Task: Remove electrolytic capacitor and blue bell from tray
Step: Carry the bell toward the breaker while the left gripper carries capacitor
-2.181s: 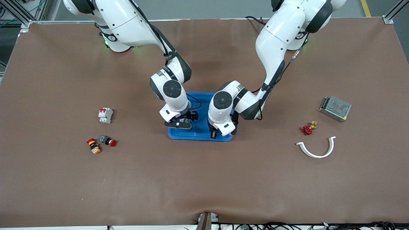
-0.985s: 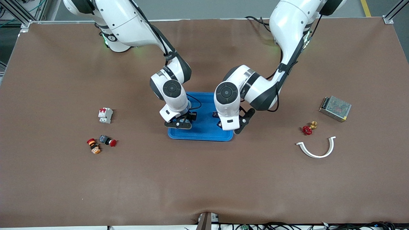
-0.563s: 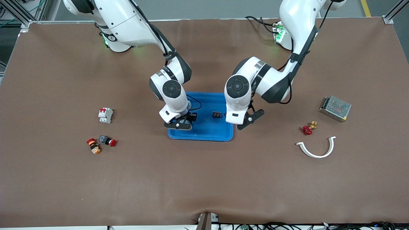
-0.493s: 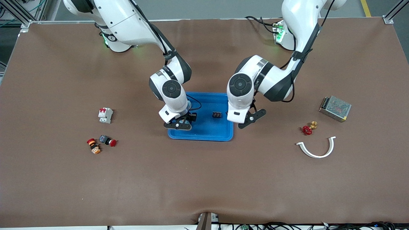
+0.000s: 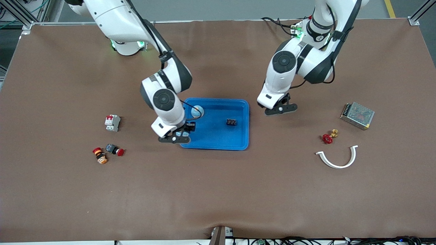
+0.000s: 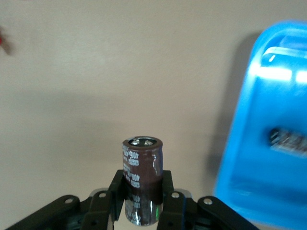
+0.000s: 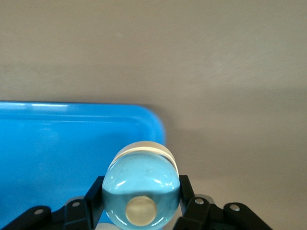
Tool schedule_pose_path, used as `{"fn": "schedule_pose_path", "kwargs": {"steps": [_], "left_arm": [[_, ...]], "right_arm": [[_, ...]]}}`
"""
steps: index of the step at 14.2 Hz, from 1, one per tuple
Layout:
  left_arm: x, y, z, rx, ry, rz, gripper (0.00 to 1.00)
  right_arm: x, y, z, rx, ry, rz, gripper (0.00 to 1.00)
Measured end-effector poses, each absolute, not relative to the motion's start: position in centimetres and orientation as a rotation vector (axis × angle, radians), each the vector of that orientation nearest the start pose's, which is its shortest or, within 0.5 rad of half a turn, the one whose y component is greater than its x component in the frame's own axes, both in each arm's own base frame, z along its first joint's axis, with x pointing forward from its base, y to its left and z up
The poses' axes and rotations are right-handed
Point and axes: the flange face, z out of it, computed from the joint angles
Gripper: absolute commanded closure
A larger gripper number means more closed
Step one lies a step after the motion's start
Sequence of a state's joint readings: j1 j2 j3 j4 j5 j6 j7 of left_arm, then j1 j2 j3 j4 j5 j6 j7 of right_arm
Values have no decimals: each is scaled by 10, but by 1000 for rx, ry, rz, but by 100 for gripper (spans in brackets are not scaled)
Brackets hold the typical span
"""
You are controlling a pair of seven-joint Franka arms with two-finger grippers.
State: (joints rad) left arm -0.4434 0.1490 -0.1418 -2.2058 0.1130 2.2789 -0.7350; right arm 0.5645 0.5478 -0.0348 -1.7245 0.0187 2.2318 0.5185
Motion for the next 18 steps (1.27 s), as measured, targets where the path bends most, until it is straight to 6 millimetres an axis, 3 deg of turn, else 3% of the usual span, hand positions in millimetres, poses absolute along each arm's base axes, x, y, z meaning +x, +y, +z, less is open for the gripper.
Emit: {"fn": "schedule_pose_path", "kwargs": {"steps": [3, 7, 12, 14, 18], "left_arm": [[441, -265, 302, -3038, 47, 55, 100], [432, -246, 282, -3045, 196, 54, 100], [432, -217, 264, -3050, 345, 45, 100], [430, -211, 258, -3060, 354, 20, 100], [427, -208, 245, -3094, 312, -1, 100]], "right_arm": [[595, 289, 275, -3167, -121, 94, 58], [620, 208, 294, -3151, -301, 169, 58], [644, 48, 330, -3062, -619, 191, 58], [645, 1, 329, -3028, -703, 198, 58], [632, -57, 312, -2974, -804, 231, 58]]}}
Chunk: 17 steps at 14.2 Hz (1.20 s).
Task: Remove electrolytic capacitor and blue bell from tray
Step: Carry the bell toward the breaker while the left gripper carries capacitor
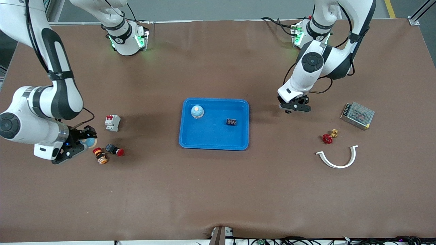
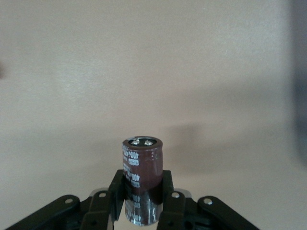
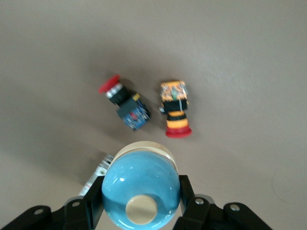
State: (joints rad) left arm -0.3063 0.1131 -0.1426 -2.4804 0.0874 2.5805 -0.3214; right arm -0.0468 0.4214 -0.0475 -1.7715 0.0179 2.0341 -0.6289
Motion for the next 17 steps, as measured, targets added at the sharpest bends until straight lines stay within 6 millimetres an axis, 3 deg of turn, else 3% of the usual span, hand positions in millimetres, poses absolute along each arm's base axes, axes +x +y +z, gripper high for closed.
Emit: {"fn": "schedule_pose_path", "kwargs": {"steps": [3, 5, 13, 17], "left_arm": [[428, -207, 235, -3110, 290, 0, 100], [429, -204, 226, -3116, 277, 1, 100], [430, -202, 192, -3144, 215, -9, 100], [430, -202, 181, -3154, 187, -14, 100]], "right_arm": [[618, -88, 294, -2965, -864, 178, 58], [601, -97, 279, -2962, -868, 173, 57], [549, -107, 217, -2973, -972, 57, 57], [531, -112, 200, -2978, -985, 37, 57]]}}
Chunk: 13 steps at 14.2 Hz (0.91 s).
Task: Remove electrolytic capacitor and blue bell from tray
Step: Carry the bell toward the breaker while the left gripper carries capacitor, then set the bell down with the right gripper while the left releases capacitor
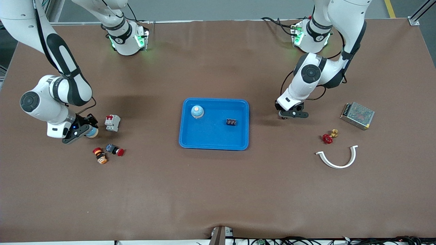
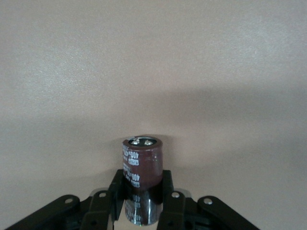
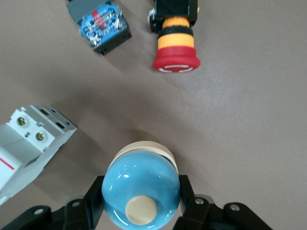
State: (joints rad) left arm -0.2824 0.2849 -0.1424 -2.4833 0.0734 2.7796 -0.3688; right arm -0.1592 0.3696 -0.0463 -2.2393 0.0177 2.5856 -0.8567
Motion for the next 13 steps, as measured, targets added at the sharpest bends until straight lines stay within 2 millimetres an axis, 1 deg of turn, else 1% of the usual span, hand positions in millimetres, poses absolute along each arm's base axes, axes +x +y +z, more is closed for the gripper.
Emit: {"fn": "schedule_pose_path", "kwargs": {"steps": [4, 5, 6, 7, 8, 11, 13], "left_arm": [[429, -202, 178, -3158, 177, -18, 100], [429, -202, 178, -3158, 177, -18, 96], [429, -202, 178, -3158, 173, -18, 64], [429, -202, 178, -3159, 155, -18, 11], [429, -202, 178, -3162, 127, -20, 0], [430, -207, 179, -3169, 85, -34, 0], [435, -212, 183, -3168, 36, -27, 0]], "right_arm": [[521, -110, 191, -2984, -992, 17, 57], [519, -109, 189, -2987, -993, 10, 57], [518, -109, 188, -2987, -994, 8, 57], [518, -109, 188, -2987, -994, 8, 57], [518, -109, 188, -2987, -994, 8, 57], [518, -109, 188, -2987, -995, 8, 57], [517, -109, 188, -2987, -995, 8, 57]]}}
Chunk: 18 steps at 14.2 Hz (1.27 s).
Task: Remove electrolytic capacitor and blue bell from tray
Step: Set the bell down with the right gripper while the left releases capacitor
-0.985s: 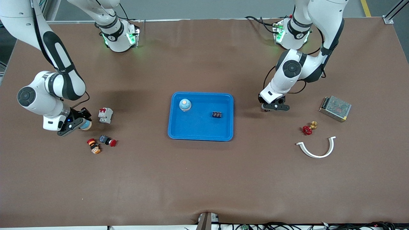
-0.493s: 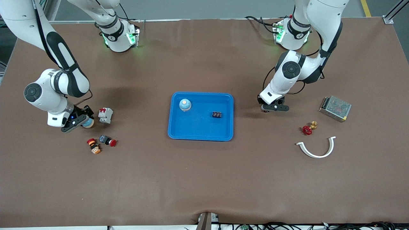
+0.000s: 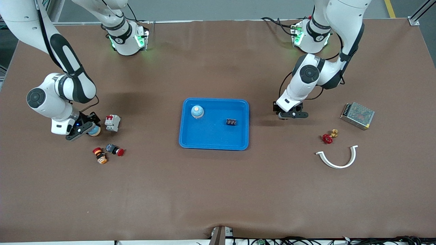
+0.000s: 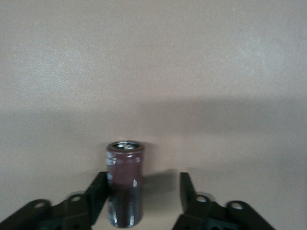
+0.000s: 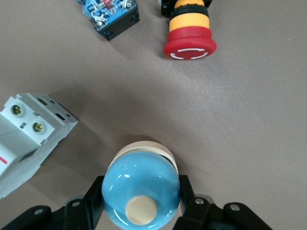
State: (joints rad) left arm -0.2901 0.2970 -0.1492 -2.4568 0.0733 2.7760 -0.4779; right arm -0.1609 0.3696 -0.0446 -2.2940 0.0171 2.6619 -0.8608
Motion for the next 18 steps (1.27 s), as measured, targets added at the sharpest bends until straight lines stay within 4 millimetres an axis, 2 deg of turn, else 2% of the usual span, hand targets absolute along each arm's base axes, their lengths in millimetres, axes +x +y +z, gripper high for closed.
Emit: {"fn": "schedule_pose_path", "kwargs": {"steps": [3, 5, 7, 9, 12, 15, 16, 18], "left_arm": [[454, -230, 203, -3118, -70, 85, 0], [473, -245, 228, -3080, -151, 140, 0], [488, -258, 250, -3070, -284, 126, 0], [497, -264, 261, -3061, -480, 101, 0], [505, -270, 272, -3030, -862, 127, 0], [513, -282, 284, -2909, -1276, 118, 0], [516, -289, 286, -2858, -1399, 115, 0], [519, -309, 285, -2754, -1607, 119, 0]], "right_arm": [[517, -110, 188, -2987, -993, 9, 57], [517, -111, 188, -2988, -990, 10, 57], [516, -112, 187, -2988, -989, 10, 57], [516, -112, 187, -2990, -990, 4, 57], [515, -111, 185, -2989, -990, 6, 56], [515, -111, 184, -2989, -990, 8, 55], [515, -111, 184, -2989, -990, 9, 47], [515, -111, 184, -2989, -990, 8, 0]]}}
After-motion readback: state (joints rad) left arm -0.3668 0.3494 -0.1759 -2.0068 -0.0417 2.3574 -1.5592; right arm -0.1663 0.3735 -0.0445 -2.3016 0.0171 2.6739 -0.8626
